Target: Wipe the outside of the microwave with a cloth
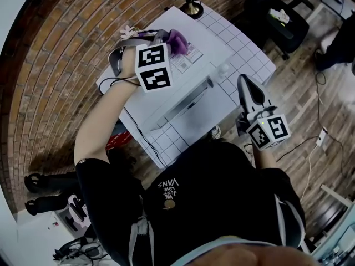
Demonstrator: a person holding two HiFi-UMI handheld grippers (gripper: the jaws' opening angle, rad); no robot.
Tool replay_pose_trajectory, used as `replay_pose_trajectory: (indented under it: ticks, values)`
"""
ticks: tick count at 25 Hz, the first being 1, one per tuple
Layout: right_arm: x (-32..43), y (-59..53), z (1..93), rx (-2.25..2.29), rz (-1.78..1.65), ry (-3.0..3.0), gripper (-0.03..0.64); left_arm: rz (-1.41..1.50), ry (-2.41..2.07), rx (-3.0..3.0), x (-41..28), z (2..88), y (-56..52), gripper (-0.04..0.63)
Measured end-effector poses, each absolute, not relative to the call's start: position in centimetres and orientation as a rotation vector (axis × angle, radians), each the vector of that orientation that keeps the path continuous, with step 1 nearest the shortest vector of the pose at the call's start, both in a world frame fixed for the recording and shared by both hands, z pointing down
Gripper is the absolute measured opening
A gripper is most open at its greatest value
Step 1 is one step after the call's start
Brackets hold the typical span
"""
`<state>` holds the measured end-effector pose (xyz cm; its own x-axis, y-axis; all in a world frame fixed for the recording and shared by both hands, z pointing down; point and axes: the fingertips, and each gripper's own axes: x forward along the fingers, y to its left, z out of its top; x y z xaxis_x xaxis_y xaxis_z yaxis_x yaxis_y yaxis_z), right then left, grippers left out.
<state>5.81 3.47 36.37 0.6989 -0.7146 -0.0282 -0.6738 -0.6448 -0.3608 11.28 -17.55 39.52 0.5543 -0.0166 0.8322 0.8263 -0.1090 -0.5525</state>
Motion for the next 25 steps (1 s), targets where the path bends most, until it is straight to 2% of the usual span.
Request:
replay_pose_trajectory:
  ticks: [16,25]
  values:
    - [-4.7,-7.9,35.3,-2.480,-0.169,1.285,0.000,-0.932,-0.619,-1.600,-11.2,38.9,-30.4,0.129]
    - [-7.6,-9.4,36.2,-2.484,-0.203,1.278,0.000,-0.976,-0.688,-1.623,-18.3,41.4,-31.0,0.130]
